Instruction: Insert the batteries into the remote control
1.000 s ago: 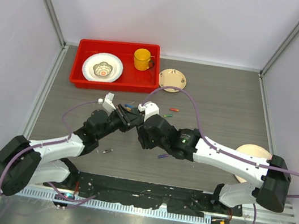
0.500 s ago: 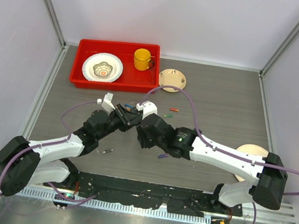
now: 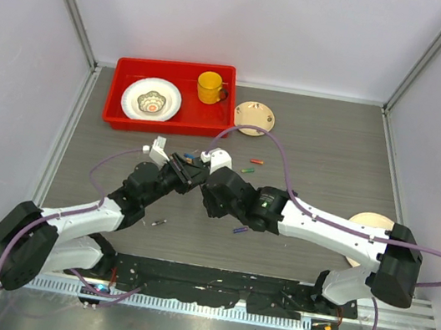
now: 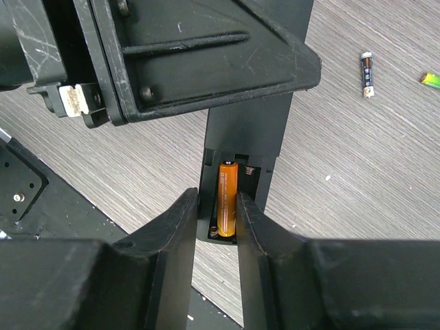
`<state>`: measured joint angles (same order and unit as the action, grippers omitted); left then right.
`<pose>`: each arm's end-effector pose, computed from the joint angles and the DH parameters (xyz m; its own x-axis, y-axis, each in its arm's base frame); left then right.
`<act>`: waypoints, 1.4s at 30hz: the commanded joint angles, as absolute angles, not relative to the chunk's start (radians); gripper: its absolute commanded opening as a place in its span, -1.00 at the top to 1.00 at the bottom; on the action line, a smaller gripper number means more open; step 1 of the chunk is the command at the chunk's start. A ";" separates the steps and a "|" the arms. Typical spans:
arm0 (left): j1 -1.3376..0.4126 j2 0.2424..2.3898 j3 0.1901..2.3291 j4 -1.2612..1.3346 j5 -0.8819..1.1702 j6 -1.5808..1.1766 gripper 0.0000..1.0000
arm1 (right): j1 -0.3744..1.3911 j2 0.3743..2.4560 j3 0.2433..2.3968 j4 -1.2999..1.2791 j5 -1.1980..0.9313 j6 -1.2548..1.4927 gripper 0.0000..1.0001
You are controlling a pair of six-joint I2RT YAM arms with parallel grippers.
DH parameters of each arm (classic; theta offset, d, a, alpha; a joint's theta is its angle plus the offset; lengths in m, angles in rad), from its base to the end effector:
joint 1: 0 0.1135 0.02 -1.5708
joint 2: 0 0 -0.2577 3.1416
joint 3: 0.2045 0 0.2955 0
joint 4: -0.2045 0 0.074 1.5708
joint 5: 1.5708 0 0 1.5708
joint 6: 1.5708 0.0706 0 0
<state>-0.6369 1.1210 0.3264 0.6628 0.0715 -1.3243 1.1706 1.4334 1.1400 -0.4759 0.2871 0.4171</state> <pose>0.2355 -0.1805 0.1622 -0.6563 -0.7177 -0.2328 0.0562 0.2612 -0.9637 0.1668 0.3430 0.2440 -0.5735 -0.3585 -0.7366 -0.6253 0.7725 0.1109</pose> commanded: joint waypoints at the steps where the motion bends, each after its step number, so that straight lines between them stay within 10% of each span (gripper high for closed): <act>1: -0.646 1.091 0.351 0.756 0.061 -1.344 1.00 | 1.186 1.443 1.177 -0.466 0.284 0.433 0.30; 20: -0.646 1.089 0.336 0.768 0.069 -1.339 1.00 | 1.187 1.385 1.170 -0.471 0.321 0.437 0.11; 30: -0.646 1.081 0.299 0.839 0.084 -1.345 1.00 | 1.169 1.330 1.131 -0.433 0.245 0.445 0.51; 42: -0.644 1.085 0.252 0.936 0.110 -1.342 1.00 | 1.097 1.252 1.065 -0.374 0.137 0.492 0.36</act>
